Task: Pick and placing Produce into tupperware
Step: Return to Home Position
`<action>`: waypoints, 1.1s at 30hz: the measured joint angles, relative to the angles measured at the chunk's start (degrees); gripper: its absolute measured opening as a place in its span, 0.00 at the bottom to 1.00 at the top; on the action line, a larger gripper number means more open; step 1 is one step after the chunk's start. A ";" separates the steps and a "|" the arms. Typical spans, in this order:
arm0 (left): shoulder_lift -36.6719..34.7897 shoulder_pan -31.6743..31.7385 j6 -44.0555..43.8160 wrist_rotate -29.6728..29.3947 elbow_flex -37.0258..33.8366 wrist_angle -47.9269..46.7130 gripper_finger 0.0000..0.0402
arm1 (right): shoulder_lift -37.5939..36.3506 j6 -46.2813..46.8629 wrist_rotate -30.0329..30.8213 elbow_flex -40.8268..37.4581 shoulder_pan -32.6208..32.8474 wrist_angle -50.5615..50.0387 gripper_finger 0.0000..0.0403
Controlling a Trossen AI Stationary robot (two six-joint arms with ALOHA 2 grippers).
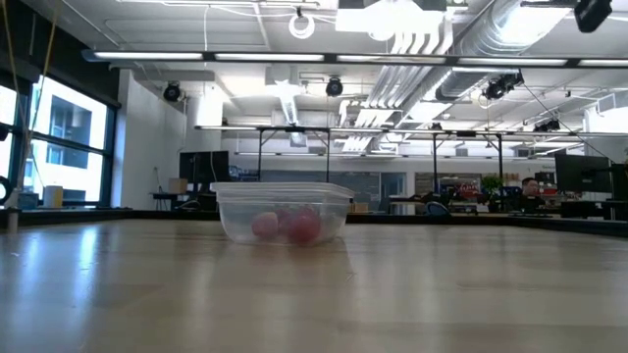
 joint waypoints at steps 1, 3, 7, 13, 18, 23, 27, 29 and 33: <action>-1.12 0.00 -0.24 -0.34 -0.27 -0.03 0.09 | 0.27 -0.21 0.09 0.36 -0.02 0.29 0.00; -3.16 0.03 -0.64 -0.71 -0.89 -0.36 0.09 | 0.18 -0.20 0.09 0.51 -0.07 0.00 0.00; -7.33 0.04 -1.43 -2.01 -2.21 -1.66 0.09 | -0.15 0.08 0.28 0.44 -0.07 -0.10 0.00; -11.49 0.02 -3.47 -3.19 -4.59 -2.79 0.09 | -0.13 0.06 0.70 0.44 -0.07 0.35 0.00; -11.54 0.01 -3.62 -3.17 -6.04 -3.97 0.09 | -0.13 0.07 1.41 -0.57 -0.07 2.52 0.00; -11.51 0.02 -5.05 -1.81 -12.84 2.25 0.09 | -0.11 0.54 0.71 -7.47 -0.07 13.47 0.00; -11.48 0.00 -5.98 -0.09 -20.59 11.44 0.09 | -0.11 4.52 -1.67 -15.27 -0.07 23.93 0.00; -11.47 0.00 -6.00 -0.02 -24.06 16.26 0.09 | -0.11 6.15 -3.33 -18.59 -0.07 30.30 0.00; -11.51 0.00 -6.07 0.68 -29.26 25.03 0.09 | -0.11 8.01 -3.45 -23.24 -0.07 38.21 0.00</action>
